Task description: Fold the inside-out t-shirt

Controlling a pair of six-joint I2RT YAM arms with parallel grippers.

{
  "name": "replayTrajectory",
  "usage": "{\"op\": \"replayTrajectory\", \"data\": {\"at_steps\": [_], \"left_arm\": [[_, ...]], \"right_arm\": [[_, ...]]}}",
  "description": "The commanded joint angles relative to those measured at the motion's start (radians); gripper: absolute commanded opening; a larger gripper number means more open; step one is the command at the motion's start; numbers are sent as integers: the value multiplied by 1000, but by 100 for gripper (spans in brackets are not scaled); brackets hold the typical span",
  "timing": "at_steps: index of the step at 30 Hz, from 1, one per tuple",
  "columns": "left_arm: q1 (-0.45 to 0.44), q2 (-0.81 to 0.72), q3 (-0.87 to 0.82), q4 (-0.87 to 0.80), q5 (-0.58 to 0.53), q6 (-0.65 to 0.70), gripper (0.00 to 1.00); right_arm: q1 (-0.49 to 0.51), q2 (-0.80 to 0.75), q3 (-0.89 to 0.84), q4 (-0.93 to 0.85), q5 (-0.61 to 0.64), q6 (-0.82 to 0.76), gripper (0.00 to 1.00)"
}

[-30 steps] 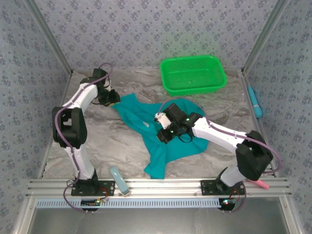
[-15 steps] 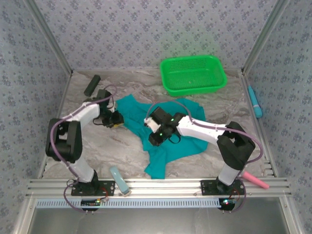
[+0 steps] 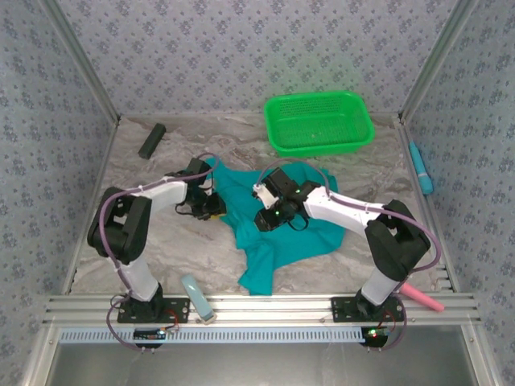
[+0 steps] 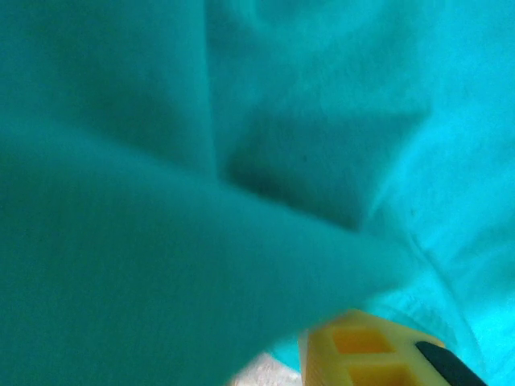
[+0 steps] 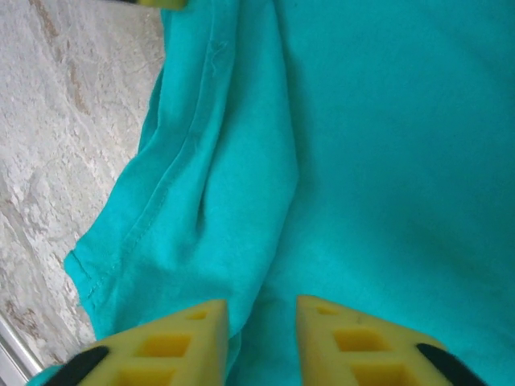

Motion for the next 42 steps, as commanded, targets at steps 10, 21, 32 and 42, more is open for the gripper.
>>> {"op": "replayTrajectory", "data": {"at_steps": [10,21,32,42], "left_arm": [[-1,36,135,51,-45,-76,36],[-2,85,164,18,-90,-62,20],[28,-151,98,-311,-143,49,3],[175,-288,-47,-174,-145,3,37]], "right_arm": [[16,-52,-21,7,-14,-13,36],[32,-50,-10,-3,7,-44,35],[56,-75,-12,-26,42,-75,35],[182,125,237,42,88,40,44]]}}
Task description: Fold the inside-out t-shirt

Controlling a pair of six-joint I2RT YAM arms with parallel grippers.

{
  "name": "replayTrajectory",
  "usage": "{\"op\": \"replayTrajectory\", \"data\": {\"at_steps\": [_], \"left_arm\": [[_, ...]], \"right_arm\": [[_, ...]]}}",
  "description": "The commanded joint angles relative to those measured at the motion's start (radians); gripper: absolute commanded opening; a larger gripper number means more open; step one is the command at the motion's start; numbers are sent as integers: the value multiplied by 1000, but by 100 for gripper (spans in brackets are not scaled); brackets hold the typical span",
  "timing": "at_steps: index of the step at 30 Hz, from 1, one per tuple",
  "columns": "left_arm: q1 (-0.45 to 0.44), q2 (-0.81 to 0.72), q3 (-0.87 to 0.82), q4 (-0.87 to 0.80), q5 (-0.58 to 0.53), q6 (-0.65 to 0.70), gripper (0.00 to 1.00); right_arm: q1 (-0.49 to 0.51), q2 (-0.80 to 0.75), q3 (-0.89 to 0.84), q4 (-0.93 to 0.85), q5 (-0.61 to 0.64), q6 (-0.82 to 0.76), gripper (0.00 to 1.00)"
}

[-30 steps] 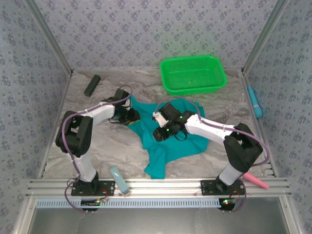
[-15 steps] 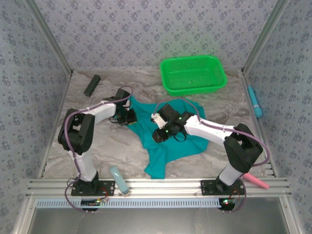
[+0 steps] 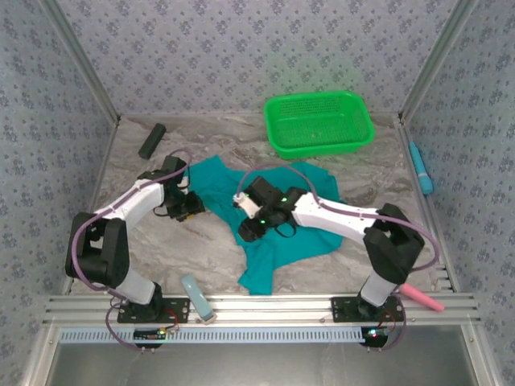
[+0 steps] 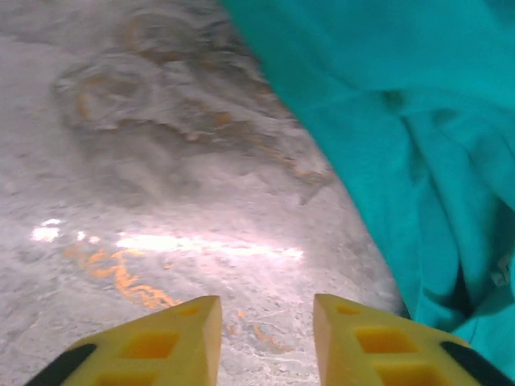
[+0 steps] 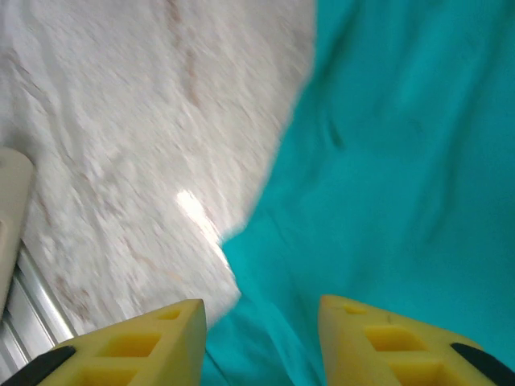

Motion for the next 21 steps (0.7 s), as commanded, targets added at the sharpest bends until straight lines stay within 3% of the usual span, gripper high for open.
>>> {"op": "replayTrajectory", "data": {"at_steps": [1,5,10,21], "left_arm": [[48,-27,24,61,-8,-20,37],[108,53,73,132,0,-47,39],[166,165,131,193,46,-69,42],[190,422,317,218,52,-17,43]], "right_arm": [[13,116,166,55,44,122,45],[3,274,352,77,88,285,46],[11,440,535,-11,137,338,46],[-6,592,634,-90,198,411,45]]}}
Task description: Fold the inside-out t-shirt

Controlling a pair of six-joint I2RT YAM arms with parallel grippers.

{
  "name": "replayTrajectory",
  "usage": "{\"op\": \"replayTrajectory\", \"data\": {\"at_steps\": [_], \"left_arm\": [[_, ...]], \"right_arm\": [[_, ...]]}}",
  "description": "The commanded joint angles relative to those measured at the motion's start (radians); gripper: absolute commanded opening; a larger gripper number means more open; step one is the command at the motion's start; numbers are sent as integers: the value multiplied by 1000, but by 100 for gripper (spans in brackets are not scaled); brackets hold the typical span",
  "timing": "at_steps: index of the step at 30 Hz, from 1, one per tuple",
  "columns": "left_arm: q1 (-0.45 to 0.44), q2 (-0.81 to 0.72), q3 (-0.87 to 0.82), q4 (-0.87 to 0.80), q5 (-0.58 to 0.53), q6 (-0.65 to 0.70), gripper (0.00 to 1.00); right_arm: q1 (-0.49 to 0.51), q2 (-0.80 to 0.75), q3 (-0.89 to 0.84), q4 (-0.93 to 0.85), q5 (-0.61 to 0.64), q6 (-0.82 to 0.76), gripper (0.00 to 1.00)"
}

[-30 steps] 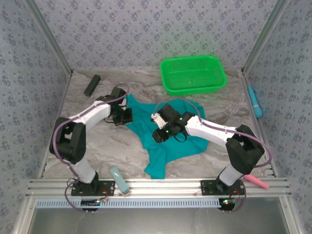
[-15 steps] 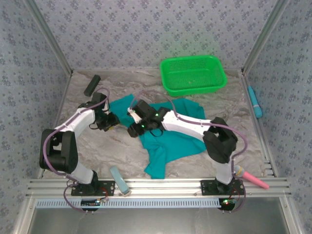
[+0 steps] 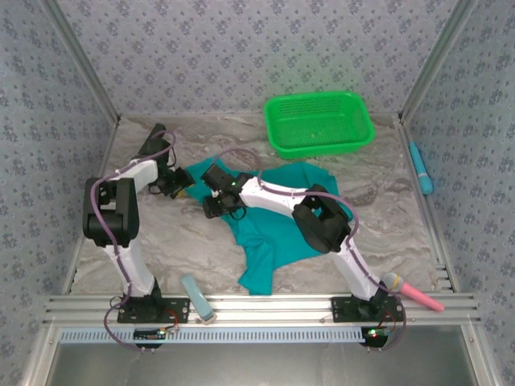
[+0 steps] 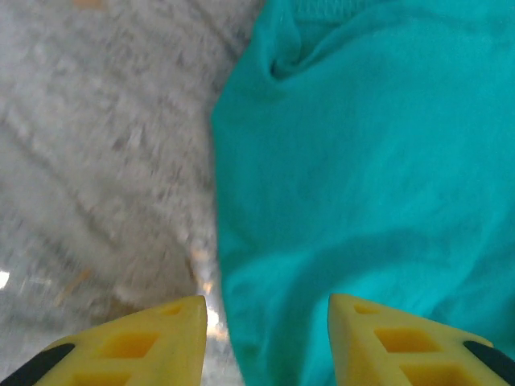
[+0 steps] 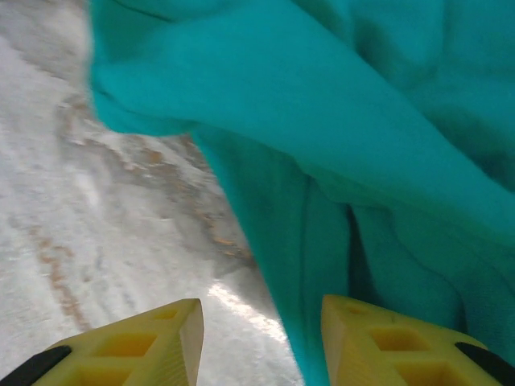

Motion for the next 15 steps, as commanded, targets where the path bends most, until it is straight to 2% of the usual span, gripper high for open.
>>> {"op": "replayTrajectory", "data": {"at_steps": [1,6,11,15], "left_arm": [[9,68,71,12,22,26,43],[7,126,123,36,50,24,43],[7,168,174,13,19,42,40],[5,192,197,19,21,53,38]], "right_arm": [[-6,27,55,-51,42,39,45],[-7,49,97,-79,70,37,46],[-27,76,107,-70,26,43,47],[-36,99,103,9,-141,-4,40]]}}
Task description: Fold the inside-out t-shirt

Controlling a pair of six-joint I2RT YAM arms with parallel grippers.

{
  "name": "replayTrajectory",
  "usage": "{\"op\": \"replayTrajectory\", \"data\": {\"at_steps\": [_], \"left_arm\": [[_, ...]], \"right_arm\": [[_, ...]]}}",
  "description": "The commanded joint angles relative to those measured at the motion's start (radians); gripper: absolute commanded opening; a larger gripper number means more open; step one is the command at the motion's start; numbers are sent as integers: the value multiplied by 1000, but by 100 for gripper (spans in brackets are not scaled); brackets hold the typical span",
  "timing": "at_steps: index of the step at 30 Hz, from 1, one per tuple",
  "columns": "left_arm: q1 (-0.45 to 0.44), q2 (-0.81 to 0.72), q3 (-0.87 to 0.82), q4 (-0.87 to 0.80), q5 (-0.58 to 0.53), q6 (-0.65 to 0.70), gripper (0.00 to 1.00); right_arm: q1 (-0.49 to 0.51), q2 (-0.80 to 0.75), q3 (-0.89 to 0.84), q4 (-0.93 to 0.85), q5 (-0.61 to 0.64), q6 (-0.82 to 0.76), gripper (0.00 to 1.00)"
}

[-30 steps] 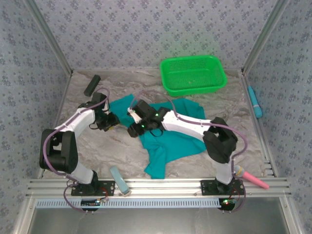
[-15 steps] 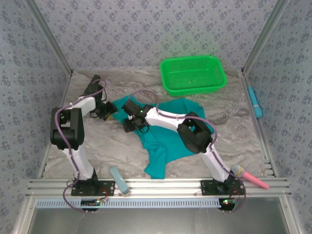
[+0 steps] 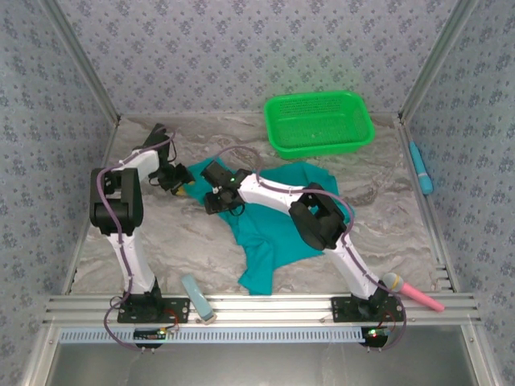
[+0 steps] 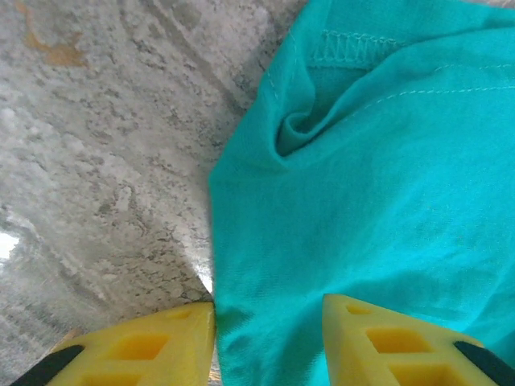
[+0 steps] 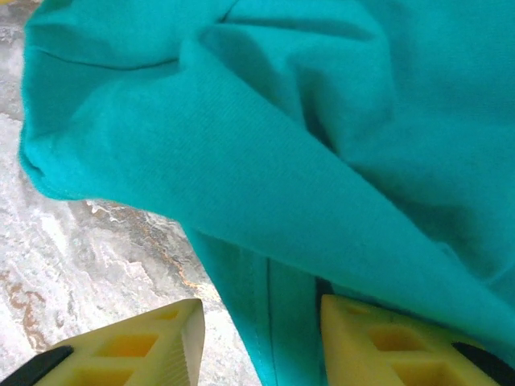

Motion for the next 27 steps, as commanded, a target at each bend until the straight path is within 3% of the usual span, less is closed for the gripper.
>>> {"op": "replayTrajectory", "data": {"at_steps": [1,5,8,12,18,20,22,27], "left_arm": [[-7,80,41,166,-3,39,37],[-14,111,65,157,3,45,34],[-16,116,62,159,-11,48,30],[-13,147,108,142,-21,71,28],[-2,217,218,118,-13,101,25],[3,239,257,113,0,121,26],[7,253,287,110,7,139,27],[22,249,326,83,10,145,27]], "right_arm": [[-8,48,26,48,-139,-25,34],[16,52,52,66,-155,-95,15],[69,26,92,31,-59,-228,13],[132,18,141,28,-89,-352,22],[173,72,145,97,-329,-303,35],[185,77,146,89,-298,-281,40],[194,72,163,34,-187,-291,43],[154,-34,121,-46,-89,-310,45]]}}
